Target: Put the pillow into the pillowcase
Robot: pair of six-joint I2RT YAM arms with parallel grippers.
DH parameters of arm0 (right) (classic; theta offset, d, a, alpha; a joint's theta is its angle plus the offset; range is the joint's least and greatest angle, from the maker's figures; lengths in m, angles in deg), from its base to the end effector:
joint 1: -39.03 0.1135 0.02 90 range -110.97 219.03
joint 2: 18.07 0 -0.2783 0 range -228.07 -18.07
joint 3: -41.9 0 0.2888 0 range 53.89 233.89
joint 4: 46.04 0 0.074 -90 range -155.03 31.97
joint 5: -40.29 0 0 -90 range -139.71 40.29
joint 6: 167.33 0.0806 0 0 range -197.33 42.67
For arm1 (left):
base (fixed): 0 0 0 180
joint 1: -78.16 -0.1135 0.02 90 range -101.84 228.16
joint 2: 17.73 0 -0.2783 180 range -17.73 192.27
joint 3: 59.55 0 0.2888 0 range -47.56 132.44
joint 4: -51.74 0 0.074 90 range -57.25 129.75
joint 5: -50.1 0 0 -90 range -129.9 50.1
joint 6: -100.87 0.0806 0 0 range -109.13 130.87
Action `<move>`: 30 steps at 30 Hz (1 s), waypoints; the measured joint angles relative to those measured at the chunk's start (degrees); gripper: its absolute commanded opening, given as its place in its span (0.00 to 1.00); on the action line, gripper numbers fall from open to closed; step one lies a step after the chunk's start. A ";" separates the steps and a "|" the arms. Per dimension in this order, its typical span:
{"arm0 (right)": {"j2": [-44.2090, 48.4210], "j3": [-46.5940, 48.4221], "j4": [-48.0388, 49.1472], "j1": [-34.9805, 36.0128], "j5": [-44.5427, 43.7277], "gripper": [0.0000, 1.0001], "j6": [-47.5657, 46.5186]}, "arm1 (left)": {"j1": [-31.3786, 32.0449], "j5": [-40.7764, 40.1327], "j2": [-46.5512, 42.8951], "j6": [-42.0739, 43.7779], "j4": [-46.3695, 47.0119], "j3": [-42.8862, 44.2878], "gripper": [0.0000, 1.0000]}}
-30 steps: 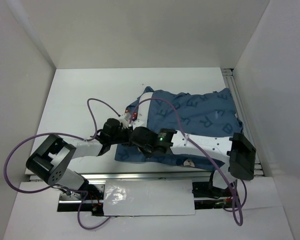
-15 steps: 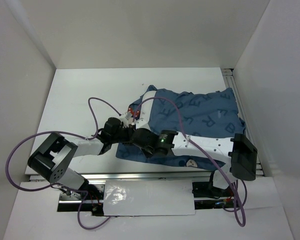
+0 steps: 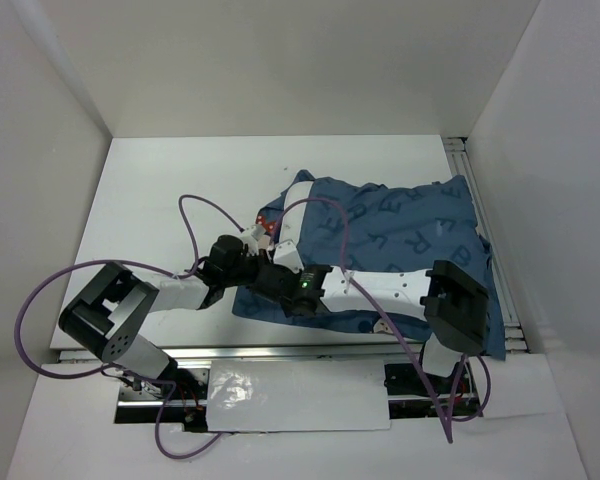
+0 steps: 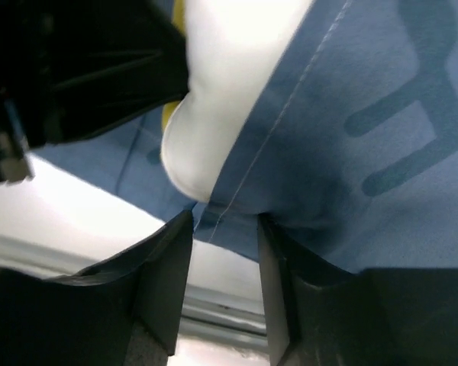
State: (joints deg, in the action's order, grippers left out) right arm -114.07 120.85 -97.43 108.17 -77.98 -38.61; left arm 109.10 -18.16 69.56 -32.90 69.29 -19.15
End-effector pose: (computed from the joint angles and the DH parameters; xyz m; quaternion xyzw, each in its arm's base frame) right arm 0.1704 0.3401 0.1708 -0.2058 0.9312 0.0054 0.3007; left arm 0.2711 -0.1973 0.1077 -0.0001 0.8530 -0.4303 0.2954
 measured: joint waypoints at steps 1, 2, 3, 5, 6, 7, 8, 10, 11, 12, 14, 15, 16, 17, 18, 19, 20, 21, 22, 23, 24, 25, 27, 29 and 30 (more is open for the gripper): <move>-0.13 -0.02 -0.02 0.00 -0.90 0.26 0.70 | 0.00 0.00 0.00 0.00 0.04 0.00 0.13; -0.31 -0.02 -0.07 0.00 -1.75 0.15 1.57 | 0.00 0.00 0.00 0.00 0.09 0.00 0.13; -0.46 -0.02 -0.13 0.00 -2.60 0.09 2.43 | 0.00 0.00 0.00 0.00 0.09 0.00 0.13; -0.81 0.00 -0.74 -0.02 -3.91 0.00 4.07 | 0.00 0.00 0.00 0.00 0.09 0.00 0.13; -0.92 0.00 -1.07 -0.02 -4.39 0.00 4.98 | 0.00 -0.02 0.00 0.00 0.09 0.00 0.13; -0.96 0.07 -1.46 -0.02 -4.57 0.00 5.40 | 0.00 -0.02 0.00 0.00 0.11 0.00 0.13; -0.94 0.15 -1.81 -0.02 -4.57 0.00 5.38 | 0.02 -0.02 0.00 0.00 0.11 0.00 0.13; -0.68 0.22 -1.86 0.00 -3.78 0.00 4.72 | 0.07 -0.02 0.00 0.00 0.17 0.00 0.13; -0.44 0.22 -1.73 0.00 -3.10 0.00 3.98 | 0.13 -0.04 0.00 0.00 0.24 0.00 0.13; 0.02 0.22 -1.44 0.00 -1.81 0.00 2.64 | 0.33 -0.07 0.04 0.00 0.52 0.00 0.13; 1.49 0.24 0.02 0.00 1.03 0.00 -0.37 | 0.76 0.11 0.85 -0.04 1.68 0.15 0.11; 2.27 0.33 0.85 0.00 2.32 0.00 -2.05 | 1.16 0.35 1.75 -0.07 2.23 0.57 0.11; 3.04 0.70 1.46 0.00 3.54 0.00 -3.96 | 1.66 0.70 2.71 -0.07 2.75 1.20 0.11; 3.72 1.46 1.77 -0.02 4.44 0.00 -5.84 | 2.19 1.03 3.48 -0.11 3.39 1.77 0.10; 4.11 2.67 1.84 -0.07 5.18 0.00 -7.74 | 2.82 1.57 4.20 -0.13 4.46 2.29 0.10; 4.39 4.02 1.75 -0.20 5.64 0.00 -9.53 | 3.37 2.19 4.68 -0.17 5.60 2.67 0.10; 4.52 5.44 1.42 -0.46 6.12 0.00 -11.26 | 3.85 2.78 5.05 -0.22 6.64 3.02 0.10; 4.52 6.73 1.11 -0.85 6.49 0.00 -12.70 | 4.28 3.15 5.18 -0.24 7.65 3.37 0.10; 4.52 7.76 1.05 -1.29 6.91 0.00 -13.99 | 4.63 3.43 5.18 -0.33 8.52 3.67 0.10; 4.52 8.57 0.92 -1.81 7.43 0.00 -15.08 | 4.96 3.69 5.07 -0.46 9.33 3.91 0.10; 4.61 9.22 0.57 -2.34 8.00 0.00 -16.09 | 5.18 3.56 4.90 -0.42 9.73 4.09 0.10; 4.83 9.49 0.52 -2.73 8.37 0.00 -16.72 | 5.25 3.41 4.59 -0.50 9.84 4.09 0.10; 5.68 9.55 0.57 -3.61 9.88 0.00 -17.49 | 5.38 2.51 3.45 -0.68 9.42 4.09 0.10; 6.73 9.46 0.59 -4.07 10.75 0.00 -17.57 | 5.62 1.20 1.53 -0.81 8.04 4.09 0.11; 7.39 9.18 0.68 -4.37 11.06 0.00 -17.55 | 5.73 0.44 0.26 -0.70 6.86 4.09 0.11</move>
State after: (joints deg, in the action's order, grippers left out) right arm -106.69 130.03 -96.75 103.80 -66.92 -56.16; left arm 114.83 -17.72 69.82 -33.59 76.15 -15.07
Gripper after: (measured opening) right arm 0.008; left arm 0.119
